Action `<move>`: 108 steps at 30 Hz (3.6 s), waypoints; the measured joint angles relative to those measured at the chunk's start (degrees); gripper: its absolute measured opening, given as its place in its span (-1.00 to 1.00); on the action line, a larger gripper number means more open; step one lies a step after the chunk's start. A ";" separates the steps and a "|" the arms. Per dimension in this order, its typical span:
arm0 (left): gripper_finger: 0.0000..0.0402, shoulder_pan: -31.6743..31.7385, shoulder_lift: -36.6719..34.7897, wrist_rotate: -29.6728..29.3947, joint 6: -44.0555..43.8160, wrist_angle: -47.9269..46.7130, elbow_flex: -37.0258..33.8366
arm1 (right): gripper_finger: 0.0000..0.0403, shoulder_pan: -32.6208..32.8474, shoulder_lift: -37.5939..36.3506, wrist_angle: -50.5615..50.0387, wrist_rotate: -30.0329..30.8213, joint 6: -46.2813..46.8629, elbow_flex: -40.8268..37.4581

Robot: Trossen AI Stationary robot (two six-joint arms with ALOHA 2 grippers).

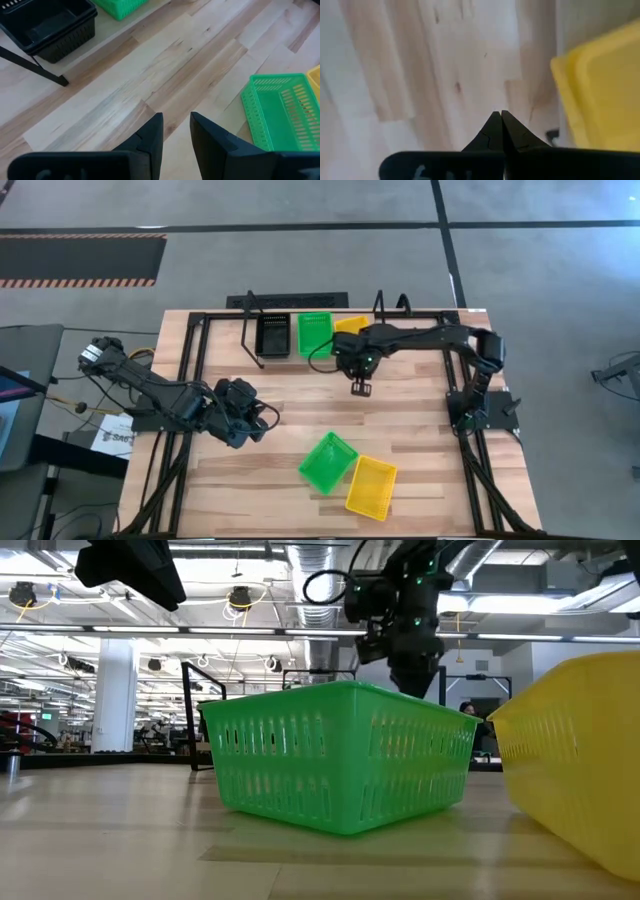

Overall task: Stack baskets on shelf by color
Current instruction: Adjust the stacked yellow bins on the shelf, then stack the yellow bin on top of the yellow bin on the shelf

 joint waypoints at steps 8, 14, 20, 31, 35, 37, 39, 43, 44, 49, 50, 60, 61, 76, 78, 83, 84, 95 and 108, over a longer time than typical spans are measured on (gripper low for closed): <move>-0.58 -0.01 0.00 0.01 -0.24 0.06 0.00 | -1.00 -2.50 1.33 7.16 2.15 -4.89 0.00; -0.58 0.00 0.00 0.04 -1.08 0.04 0.00 | -1.00 -3.91 1.24 11.05 2.15 -5.32 0.02; -0.58 -0.01 0.00 0.07 -1.64 0.04 0.00 | -1.00 -3.37 1.24 9.27 2.15 -4.91 1.80; -0.58 0.00 0.00 0.02 -0.50 0.04 0.00 | -1.00 5.55 -2.72 -15.44 3.81 5.88 17.46; -0.58 0.00 0.00 0.00 0.66 0.02 0.00 | -1.00 10.96 -7.02 -23.39 7.04 20.08 16.10; -0.58 0.00 0.00 0.00 1.59 0.02 0.00 | -1.00 14.81 -9.49 -25.63 8.22 29.49 14.26; -0.58 0.00 0.00 0.00 2.51 0.02 0.00 | -1.00 19.58 -11.38 -26.75 8.84 39.95 12.50; -0.58 0.00 0.00 0.07 4.12 0.03 0.00 | -1.00 30.54 -14.43 -26.82 9.05 62.05 8.90; -0.58 0.00 0.00 0.07 4.57 0.04 0.00 | -1.00 33.43 -14.66 -26.95 9.55 67.31 8.24; -0.58 0.00 0.00 0.37 5.12 0.13 0.00 | -1.00 45.33 -14.21 -26.99 10.41 91.17 6.06; -0.58 0.00 0.00 0.37 5.12 0.10 0.00 | -1.00 47.25 -13.63 -27.24 10.41 95.28 5.85; -0.58 0.00 0.00 0.40 4.97 0.45 0.00 | -0.93 60.63 -5.39 -26.61 10.37 125.21 5.81; -0.58 0.00 0.00 0.44 4.97 0.56 0.00 | -0.92 61.49 -4.56 -25.94 10.37 127.88 5.81; -0.58 0.00 0.00 2.14 5.50 0.04 0.00 | -0.61 63.82 0.41 -17.87 12.33 135.68 5.86; -0.58 0.00 0.00 2.05 7.07 0.00 0.00 | -0.56 62.56 0.64 -16.73 14.01 135.31 5.91; -0.58 0.00 0.00 2.96 9.35 0.02 0.00 | -0.36 59.25 3.37 -11.73 14.87 134.85 5.97; -0.58 0.00 0.00 3.18 9.70 0.02 0.00 | -0.31 58.60 4.14 -10.60 14.87 134.85 5.95; -0.58 0.00 0.00 5.68 16.59 0.01 -0.01 | 0.17 55.75 8.35 -1.92 2.92 134.33 5.86; -0.58 0.00 0.00 4.94 16.90 0.02 0.00 | 0.19 55.14 2.11 -4.87 2.74 136.81 5.92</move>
